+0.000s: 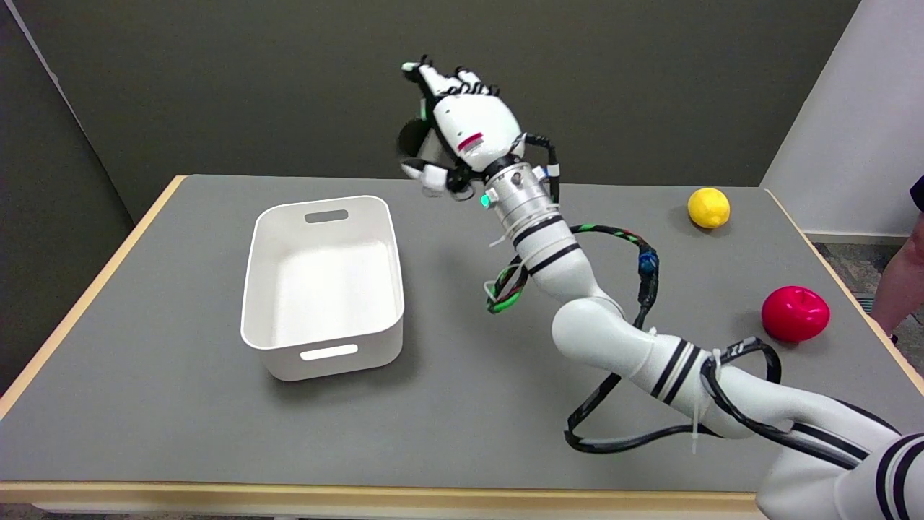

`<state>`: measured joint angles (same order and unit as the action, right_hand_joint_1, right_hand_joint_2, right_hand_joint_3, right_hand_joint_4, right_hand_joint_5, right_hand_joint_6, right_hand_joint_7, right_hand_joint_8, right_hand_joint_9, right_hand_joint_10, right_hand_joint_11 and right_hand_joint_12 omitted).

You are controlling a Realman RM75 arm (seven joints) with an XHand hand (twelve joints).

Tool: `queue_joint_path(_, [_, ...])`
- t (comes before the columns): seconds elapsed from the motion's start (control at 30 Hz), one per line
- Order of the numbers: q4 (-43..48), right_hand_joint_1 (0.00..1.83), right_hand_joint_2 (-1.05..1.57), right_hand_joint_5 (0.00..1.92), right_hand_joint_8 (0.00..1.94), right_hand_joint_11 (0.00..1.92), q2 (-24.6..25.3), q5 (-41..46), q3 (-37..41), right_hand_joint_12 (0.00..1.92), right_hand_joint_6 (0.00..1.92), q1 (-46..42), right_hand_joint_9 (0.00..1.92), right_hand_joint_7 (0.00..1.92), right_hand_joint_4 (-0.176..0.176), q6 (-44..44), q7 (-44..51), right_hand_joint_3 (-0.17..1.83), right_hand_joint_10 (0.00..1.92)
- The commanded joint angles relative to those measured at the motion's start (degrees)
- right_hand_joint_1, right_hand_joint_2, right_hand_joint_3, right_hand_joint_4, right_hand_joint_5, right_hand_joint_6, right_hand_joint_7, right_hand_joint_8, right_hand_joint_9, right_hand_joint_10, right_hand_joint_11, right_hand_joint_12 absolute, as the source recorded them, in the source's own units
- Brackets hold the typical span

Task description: Place the chalkboard eraser into the white box.

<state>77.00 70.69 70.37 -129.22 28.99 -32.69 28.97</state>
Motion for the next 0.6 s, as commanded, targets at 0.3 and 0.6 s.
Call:
queue_joint_path(0.3, [0.77, 1.18, 1.29, 0.18, 1.94, 0.18, 1.84, -2.40, -3.62, 1.23, 0.54, -6.76, 0.48, 0.39, -0.091, 9.27, -32.51, 0.36, 1.55])
queue_joint_path(0.6, [-4.19, 1.05, 1.11, 0.18, 1.69, 0.09, 1.97, -3.12, -3.47, 1.19, 0.40, -5.43, 0.50, 0.43, -0.056, 12.03, -43.15, 0.60, 1.15])
